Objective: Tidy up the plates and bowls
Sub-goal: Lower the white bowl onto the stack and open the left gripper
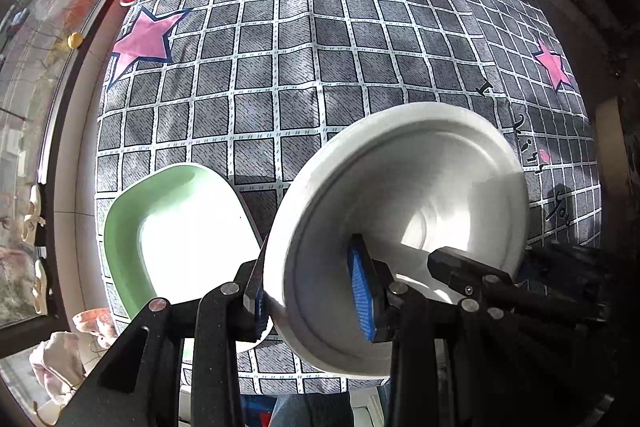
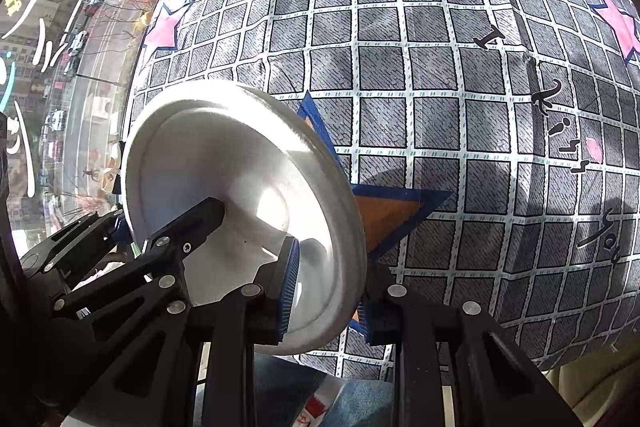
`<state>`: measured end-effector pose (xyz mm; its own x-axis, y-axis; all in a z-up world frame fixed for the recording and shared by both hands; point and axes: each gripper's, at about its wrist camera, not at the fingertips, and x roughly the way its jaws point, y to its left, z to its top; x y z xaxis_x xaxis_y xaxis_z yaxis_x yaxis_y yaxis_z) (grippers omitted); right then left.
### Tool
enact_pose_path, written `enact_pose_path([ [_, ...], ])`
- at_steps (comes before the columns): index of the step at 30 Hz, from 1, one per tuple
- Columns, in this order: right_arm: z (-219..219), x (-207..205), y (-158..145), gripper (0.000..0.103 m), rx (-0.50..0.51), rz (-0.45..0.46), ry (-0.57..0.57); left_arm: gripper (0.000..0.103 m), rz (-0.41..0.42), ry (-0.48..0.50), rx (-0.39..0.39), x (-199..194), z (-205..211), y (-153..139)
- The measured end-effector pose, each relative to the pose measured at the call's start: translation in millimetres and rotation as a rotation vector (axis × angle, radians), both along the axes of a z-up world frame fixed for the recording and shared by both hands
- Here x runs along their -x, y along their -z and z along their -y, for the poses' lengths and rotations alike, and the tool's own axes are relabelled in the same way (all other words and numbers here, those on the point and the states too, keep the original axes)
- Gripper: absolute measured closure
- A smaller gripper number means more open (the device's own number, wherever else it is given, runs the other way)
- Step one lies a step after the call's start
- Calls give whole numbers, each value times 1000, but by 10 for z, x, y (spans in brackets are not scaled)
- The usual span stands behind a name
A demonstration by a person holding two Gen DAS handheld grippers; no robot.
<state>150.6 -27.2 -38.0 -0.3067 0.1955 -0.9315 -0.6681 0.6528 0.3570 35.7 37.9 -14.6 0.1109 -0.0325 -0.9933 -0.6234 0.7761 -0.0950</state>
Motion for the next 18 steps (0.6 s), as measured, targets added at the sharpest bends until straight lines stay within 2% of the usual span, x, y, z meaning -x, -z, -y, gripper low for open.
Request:
enact_pose_path([
  [8,-536,400,-16,74,-47,-17,-99,67,-24,-127,-41,315,-353,-16],
  [9,-519,337,40,74,-50,-21,-112,67,-26,-142,-46,364,-401,-20],
  [18,-887,622,164,74,-53,-17,-216,67,-45,-248,-60,740,-774,43],
])
